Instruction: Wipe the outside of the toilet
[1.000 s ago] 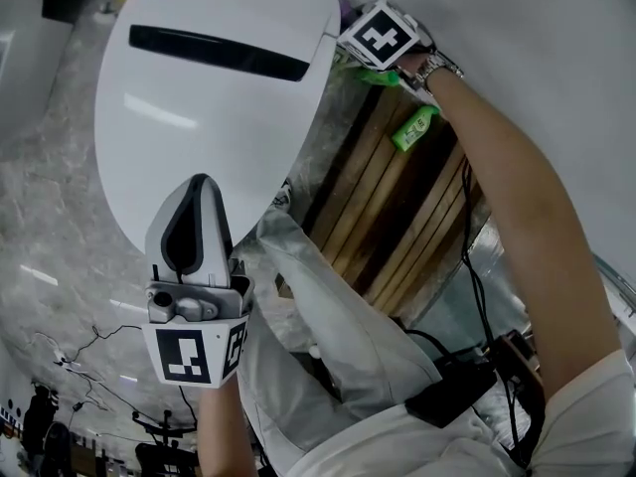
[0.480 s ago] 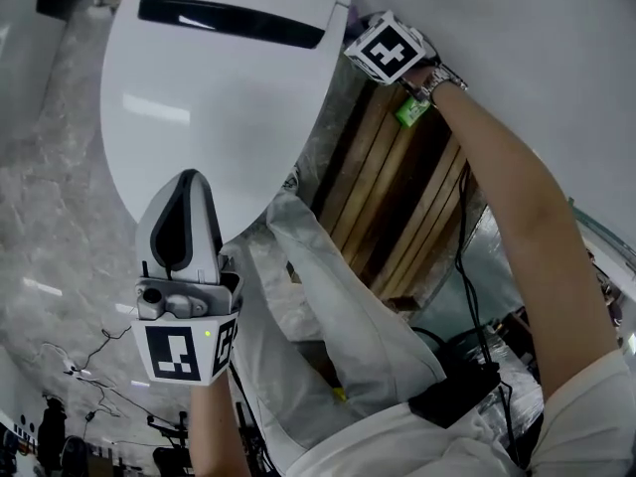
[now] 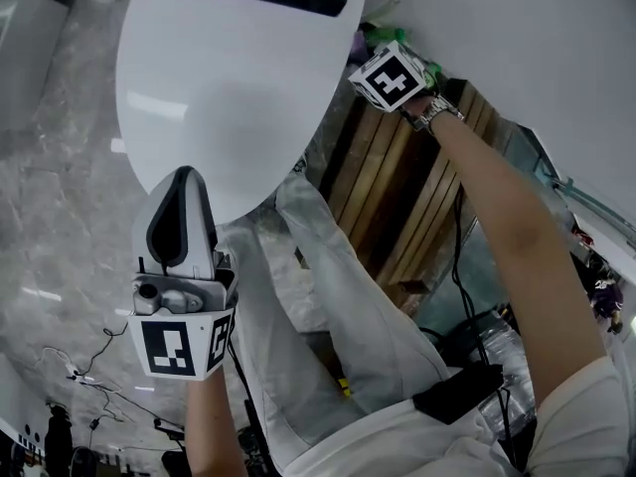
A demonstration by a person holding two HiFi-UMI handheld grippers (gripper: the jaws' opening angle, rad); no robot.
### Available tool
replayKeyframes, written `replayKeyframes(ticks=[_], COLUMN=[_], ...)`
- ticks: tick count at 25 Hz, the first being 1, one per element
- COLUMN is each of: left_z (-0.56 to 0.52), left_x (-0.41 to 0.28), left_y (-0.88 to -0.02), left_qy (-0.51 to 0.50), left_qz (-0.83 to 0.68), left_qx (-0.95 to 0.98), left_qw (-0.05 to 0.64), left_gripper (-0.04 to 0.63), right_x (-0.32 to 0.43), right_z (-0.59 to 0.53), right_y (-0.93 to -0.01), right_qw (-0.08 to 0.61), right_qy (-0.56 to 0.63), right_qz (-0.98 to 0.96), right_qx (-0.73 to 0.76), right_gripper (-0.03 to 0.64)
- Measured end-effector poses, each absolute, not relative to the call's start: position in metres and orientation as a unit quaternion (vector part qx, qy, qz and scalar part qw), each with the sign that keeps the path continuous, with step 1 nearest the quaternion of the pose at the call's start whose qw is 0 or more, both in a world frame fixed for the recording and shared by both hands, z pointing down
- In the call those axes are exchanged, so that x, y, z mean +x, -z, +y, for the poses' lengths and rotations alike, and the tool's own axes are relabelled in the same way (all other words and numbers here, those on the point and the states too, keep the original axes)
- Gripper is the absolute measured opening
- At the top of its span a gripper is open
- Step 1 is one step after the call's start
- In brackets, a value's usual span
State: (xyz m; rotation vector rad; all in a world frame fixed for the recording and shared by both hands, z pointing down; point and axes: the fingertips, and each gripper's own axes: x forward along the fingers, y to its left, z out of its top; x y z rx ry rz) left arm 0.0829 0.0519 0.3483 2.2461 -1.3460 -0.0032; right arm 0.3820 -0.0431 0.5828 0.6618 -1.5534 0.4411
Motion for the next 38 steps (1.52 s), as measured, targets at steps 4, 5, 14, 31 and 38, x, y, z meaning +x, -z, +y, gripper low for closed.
replayKeyframes(ticks=[4,5,14,31,38], left_z=[0.065,0.068,0.089,0.154,0.167], left_x=[0.066,0.061,0.025,0.008,-0.023], left_y=[-0.347,-0.347,-0.352,-0.320,-0.320], left_qy=[-0.002,-0.004,-0.032,-0.002,-0.004], left_qz=[-0.473,-0.466,-0.424,-0.494,-0.514], left_qx=[0.842,0.846,0.871,0.841,0.832], left_qw=[0.261,0.260,0.245,0.221,0.208], left_gripper=[0.005,0.005,0.005,0.005,0.005], right_x=[0.366,0.361,0.329,0.252,0.228], right_z=[-0.007,0.001,0.070,0.174,0.201], right_y=[-0.588,-0.589,-0.599,-0.612,-0.621], right_qw=[0.634,0.632,0.618,0.565,0.561], right_qy=[-0.219,-0.225,-0.264,-0.297,-0.305], right_qz=[-0.673,-0.670,-0.657,-0.699,-0.700], right_qx=[0.311,0.318,0.341,0.321,0.318], right_gripper=[0.092,0.092,0.092,0.092,0.094])
